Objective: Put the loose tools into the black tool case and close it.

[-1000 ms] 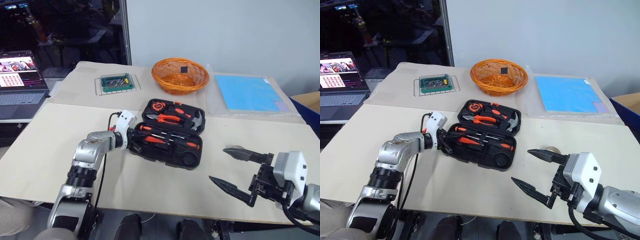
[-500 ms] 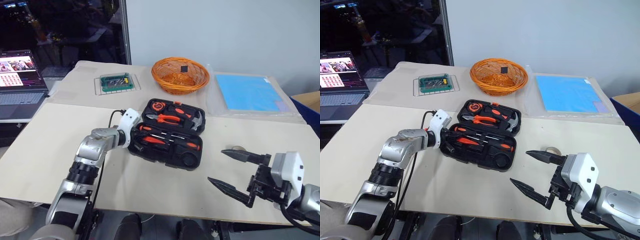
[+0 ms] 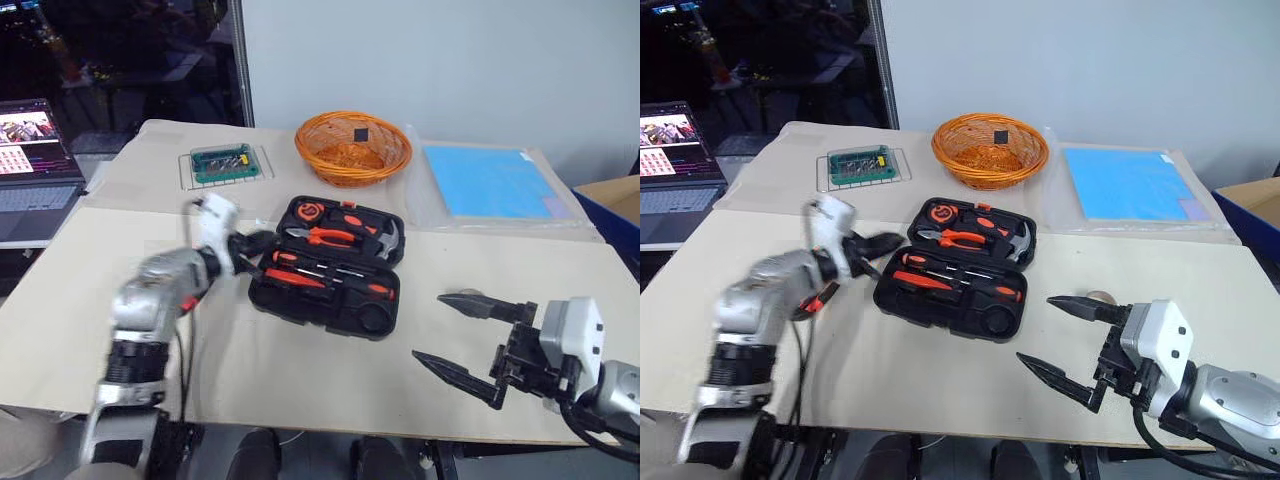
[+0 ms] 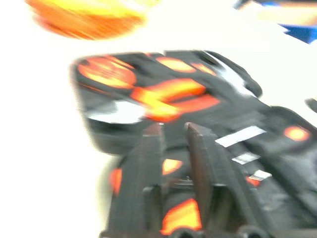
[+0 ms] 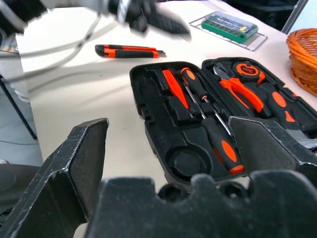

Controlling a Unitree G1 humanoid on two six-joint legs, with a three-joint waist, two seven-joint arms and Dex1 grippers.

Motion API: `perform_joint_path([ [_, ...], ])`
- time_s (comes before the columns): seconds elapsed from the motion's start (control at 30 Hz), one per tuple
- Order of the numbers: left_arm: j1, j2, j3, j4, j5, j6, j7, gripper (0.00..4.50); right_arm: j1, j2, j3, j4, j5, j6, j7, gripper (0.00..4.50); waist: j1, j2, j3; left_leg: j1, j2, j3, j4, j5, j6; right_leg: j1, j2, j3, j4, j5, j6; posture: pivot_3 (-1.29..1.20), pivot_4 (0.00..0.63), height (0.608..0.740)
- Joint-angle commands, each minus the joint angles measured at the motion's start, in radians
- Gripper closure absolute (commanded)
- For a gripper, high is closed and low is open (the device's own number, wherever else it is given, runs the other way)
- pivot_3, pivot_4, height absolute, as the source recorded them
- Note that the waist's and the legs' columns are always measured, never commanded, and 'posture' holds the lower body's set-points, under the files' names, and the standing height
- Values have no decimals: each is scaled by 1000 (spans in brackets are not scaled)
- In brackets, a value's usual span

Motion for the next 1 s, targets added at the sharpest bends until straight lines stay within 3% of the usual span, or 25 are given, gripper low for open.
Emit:
perform_joint_path([
  [0.03,88,125,49,-46,3,51,-20,2313,-42,-9,16,23,8,-37,26,0,-4,0,0,0,0,1,0,0,0,0,0,0,0,0,-1,0,150,740],
  [0.17,165,251,6,-44,7,110,-79,905,-82,-13,32,51,15,-41,52,0,3,-2,2,0,0,0,-1,-4,-6,-1,-1,-1,0,0,-2,0,150,740],
  [0.33,204,287,-78,-34,47,146,-63,905,-106,-13,36,65,11,-51,76,0,19,-2,2,0,-1,4,-1,-5,-8,-7,-8,-3,-1,0,-3,0,150,740],
  [0.43,211,265,-84,-15,55,126,-44,1638,-104,-10,37,62,7,-51,75,0,21,-3,2,-2,-1,5,-1,-5,-9,-8,-8,-3,-2,1,-5,0,150,740],
  [0.5,213,256,-78,-8,51,103,-46,2442,-99,-8,36,59,5,-51,74,0,21,-2,2,-4,-1,6,-1,-5,-8,-10,-8,-2,-1,1,-5,0,150,740],
  [0.57,217,252,-67,2,47,64,-57,2732,-93,-7,32,55,4,-51,72,0,21,-2,2,-5,-1,6,-2,-5,-8,-12,-7,-2,0,1,-5,0,150,740],
  [0.73,156,213,50,-12,-75,-92,-164,2734,-60,3,14,39,-2,-55,59,0,22,-3,2,-10,-1,6,-1,-2,-4,-13,-6,-2,1,1,-5,0,150,740],
  [0.8,112,218,31,-16,-102,-159,-264,2734,-42,6,0,33,-2,-57,53,0,26,-5,3,-13,0,5,1,-1,-2,-14,-6,-4,1,2,-5,0,150,740],
  [0.93,-6,263,-189,84,-2,-410,-616,2734,4,9,-47,21,1,-60,44,0,28,-4,2,-13,-1,5,1,-1,-1,-13,-6,-4,0,2,-5,0,150,740],
  [1.0,-126,229,-292,216,76,-526,-716,2734,24,9,-69,13,2,-60,40,0,31,-1,1,-13,-2,6,1,0,-1,-12,-6,-3,0,2,-5,0,150,740],
])
